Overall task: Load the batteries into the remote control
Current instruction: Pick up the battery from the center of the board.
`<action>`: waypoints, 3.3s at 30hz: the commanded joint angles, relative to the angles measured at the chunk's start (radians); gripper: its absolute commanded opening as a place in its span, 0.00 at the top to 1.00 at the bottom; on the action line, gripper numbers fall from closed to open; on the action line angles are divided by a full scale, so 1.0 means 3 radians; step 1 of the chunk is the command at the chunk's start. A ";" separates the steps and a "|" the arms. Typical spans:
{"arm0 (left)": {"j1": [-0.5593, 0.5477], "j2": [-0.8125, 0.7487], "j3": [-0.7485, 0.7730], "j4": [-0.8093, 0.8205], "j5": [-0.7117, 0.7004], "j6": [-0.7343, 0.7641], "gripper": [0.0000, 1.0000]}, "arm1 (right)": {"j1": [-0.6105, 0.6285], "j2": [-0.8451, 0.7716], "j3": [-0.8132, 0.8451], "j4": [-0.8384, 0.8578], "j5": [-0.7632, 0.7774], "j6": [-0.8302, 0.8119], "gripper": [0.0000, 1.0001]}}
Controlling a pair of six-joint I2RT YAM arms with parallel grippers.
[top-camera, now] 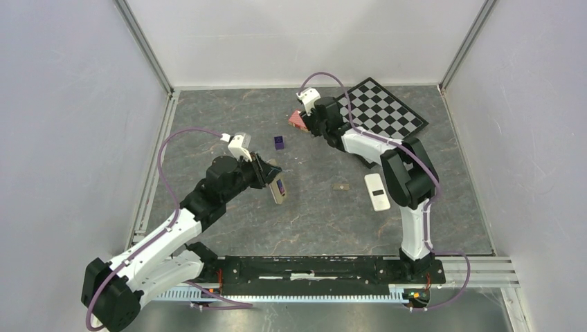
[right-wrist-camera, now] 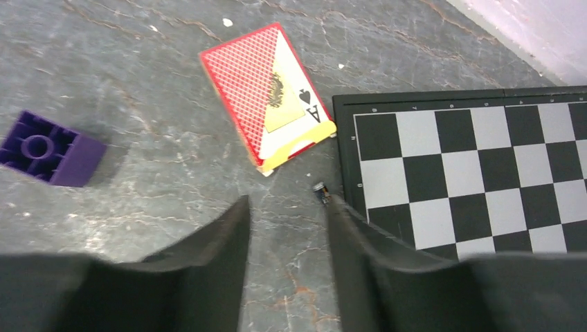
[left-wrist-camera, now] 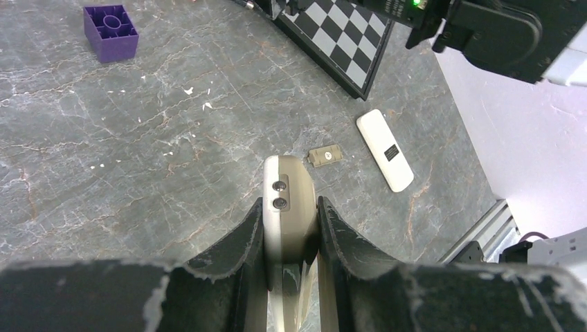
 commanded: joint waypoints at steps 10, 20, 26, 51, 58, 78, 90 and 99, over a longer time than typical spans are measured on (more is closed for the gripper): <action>0.0038 0.0040 0.0046 0.0330 0.0186 0.0068 0.98 | -0.0115 0.0527 0.0652 -0.0193 -0.0337 -0.0637 0.54; 0.0051 0.0087 0.0087 0.0297 0.0170 0.0044 0.98 | -0.0196 0.0789 0.0890 -0.0401 -0.0294 -0.0678 0.42; 0.0051 0.0122 0.0078 0.0295 0.0165 0.0022 0.98 | -0.0234 0.0859 0.0984 -0.0542 -0.0274 -0.0696 0.49; 0.0079 0.0166 0.0075 0.0295 0.0185 0.0025 0.98 | -0.0383 0.0610 0.0626 -0.0483 -0.0557 -0.0816 0.43; 0.0094 0.0142 0.0066 0.0279 0.0195 0.0040 0.98 | -0.0425 0.0722 0.0646 -0.0604 -0.0586 -0.0709 0.45; 0.0136 0.0143 0.0086 0.0282 0.0251 0.0020 0.98 | -0.0549 0.0844 0.0772 -0.1007 -0.0742 -0.0652 0.61; 0.0148 0.0121 0.0060 0.0295 0.0271 0.0030 0.98 | -0.0551 0.0856 0.0753 -0.1252 -0.0999 -0.0625 0.80; 0.0181 0.0089 0.0074 0.0295 0.0257 0.0067 0.98 | -0.0554 0.0836 0.0723 -0.1373 -0.1010 -0.0514 0.61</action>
